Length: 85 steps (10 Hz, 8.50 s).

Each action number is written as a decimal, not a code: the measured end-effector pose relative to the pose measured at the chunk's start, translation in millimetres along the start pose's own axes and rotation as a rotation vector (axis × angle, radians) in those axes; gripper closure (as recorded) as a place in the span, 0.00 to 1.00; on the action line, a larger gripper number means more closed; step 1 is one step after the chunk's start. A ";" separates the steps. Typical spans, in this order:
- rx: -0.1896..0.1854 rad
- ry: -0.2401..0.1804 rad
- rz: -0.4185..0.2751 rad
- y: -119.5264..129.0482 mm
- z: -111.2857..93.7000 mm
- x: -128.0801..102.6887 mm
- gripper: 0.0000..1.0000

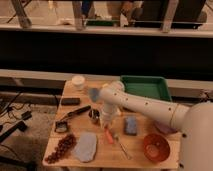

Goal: Place pepper in paper cup

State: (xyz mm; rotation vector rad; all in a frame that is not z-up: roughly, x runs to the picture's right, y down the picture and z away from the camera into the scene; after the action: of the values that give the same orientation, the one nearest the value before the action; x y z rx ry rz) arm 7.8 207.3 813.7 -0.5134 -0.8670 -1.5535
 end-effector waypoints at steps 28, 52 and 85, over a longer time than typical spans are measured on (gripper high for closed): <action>0.101 0.232 0.193 88.4 -146.3 26.4 0.96; -0.046 0.603 0.214 71.9 -185.8 139.9 0.96; 0.116 0.781 0.043 -74.6 -241.9 249.7 0.96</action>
State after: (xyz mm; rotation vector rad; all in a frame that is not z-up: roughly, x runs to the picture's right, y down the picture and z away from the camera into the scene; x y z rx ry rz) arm -72.4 -138.6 832.2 0.1693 -0.3306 -1.4779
